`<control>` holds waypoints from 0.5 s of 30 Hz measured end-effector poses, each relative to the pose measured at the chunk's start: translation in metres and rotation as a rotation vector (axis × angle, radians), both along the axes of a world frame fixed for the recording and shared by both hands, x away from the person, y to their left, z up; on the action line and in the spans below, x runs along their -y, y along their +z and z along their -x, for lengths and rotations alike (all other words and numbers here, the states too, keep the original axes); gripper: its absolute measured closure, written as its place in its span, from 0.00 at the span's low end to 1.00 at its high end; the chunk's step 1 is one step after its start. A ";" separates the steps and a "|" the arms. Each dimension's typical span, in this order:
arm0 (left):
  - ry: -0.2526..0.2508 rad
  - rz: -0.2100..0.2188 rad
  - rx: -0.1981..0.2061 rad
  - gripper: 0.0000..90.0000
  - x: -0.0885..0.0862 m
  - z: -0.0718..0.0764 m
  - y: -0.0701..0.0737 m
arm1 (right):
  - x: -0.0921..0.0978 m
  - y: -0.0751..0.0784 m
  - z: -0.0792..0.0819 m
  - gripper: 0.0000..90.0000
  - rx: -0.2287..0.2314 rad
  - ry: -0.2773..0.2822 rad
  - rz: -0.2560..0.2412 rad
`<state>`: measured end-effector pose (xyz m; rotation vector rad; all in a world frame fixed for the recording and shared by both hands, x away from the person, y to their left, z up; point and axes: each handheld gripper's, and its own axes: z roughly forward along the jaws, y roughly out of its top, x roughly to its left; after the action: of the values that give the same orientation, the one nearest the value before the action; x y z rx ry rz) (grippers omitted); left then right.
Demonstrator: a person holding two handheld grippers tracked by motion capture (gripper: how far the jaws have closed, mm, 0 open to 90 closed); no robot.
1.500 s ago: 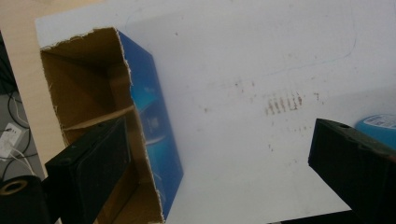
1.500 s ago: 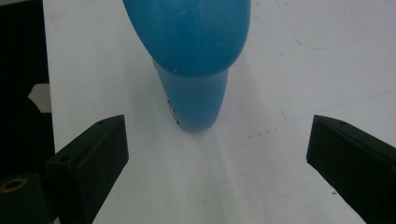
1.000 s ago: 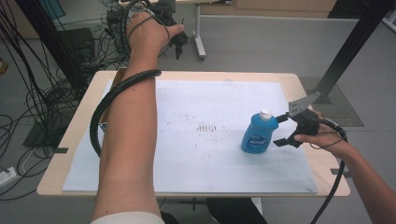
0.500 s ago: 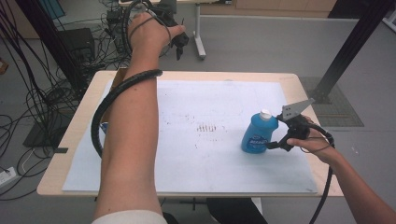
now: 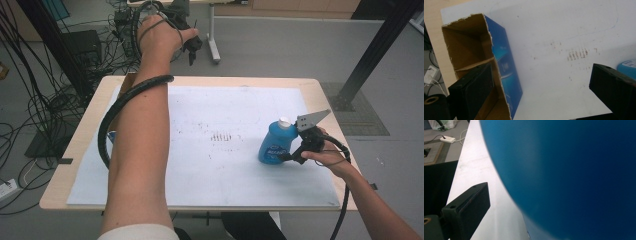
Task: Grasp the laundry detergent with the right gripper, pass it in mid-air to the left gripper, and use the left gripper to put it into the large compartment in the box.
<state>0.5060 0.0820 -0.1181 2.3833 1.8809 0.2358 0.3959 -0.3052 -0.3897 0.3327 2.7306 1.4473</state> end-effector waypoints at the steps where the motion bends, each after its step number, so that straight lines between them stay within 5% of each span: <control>1: 0.002 -0.001 0.000 0.06 0.000 0.000 0.000 | 0.000 0.000 0.000 0.02 0.000 -0.005 -0.003; 15: 0.003 0.000 -0.001 0.06 -0.001 0.000 0.001 | 0.000 -0.001 0.001 0.02 0.008 -0.005 -0.039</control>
<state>0.5056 0.0825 -0.1170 2.3815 1.8845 0.2359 0.3945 -0.3049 -0.3904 0.3342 2.6966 1.4992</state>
